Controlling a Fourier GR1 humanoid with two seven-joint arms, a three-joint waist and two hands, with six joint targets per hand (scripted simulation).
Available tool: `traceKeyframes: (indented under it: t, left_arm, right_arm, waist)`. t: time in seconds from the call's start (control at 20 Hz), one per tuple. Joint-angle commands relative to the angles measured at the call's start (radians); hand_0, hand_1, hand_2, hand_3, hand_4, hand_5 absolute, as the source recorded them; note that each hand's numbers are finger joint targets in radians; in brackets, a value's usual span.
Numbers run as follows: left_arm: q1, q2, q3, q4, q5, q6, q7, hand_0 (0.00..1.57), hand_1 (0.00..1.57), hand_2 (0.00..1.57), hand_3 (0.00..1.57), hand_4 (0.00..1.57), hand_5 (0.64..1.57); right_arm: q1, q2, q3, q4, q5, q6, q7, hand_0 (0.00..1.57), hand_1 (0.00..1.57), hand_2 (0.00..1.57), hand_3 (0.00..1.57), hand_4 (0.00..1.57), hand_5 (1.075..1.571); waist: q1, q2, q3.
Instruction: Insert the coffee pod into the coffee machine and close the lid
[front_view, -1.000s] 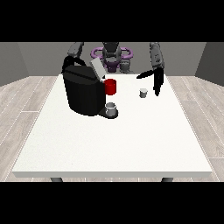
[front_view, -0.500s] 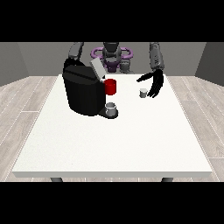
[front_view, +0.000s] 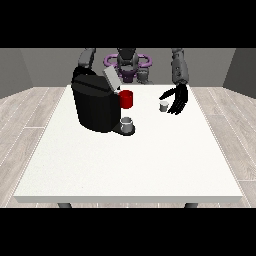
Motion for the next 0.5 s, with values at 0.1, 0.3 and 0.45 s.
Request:
traceKeyframes:
  t: [0.1, 0.3, 0.45]
  left_arm:
    - [-0.052, 0.0, 0.019, 0.081, -0.062, 0.12, -0.044, 0.72, 0.72, 0.85, 0.62, 0.15, 1.571]
    - [-0.078, -0.018, 0.052, 0.136, -0.058, 0.174, -0.103, 0.84, 0.84, 0.97, 0.74, 0.39, 1.571]
    - [-0.04, -0.058, -0.022, 0.089, -0.134, 0.2, -0.044, 0.92, 0.92, 1.04, 0.83, 0.36, 1.571]
  right_arm:
    - [-0.019, -0.012, 0.016, -0.048, 0.003, 0.014, 0.05, 0.0, 0.0, 0.0, 0.0, 0.49, 1.571]
    - [-0.009, 0.0, 0.018, -0.052, -0.018, 0.017, 0.017, 0.0, 0.0, 0.0, 0.0, 0.5, 1.571]
    - [0.013, -0.015, -0.037, 0.031, -0.042, 0.011, -0.047, 0.0, 0.0, 0.0, 0.0, 0.51, 1.571]
  waist:
    - [-0.048, 0.026, -0.0004]
    - [-0.048, 0.055, -0.0003]
    - [0.0, -0.01, 0.0004]
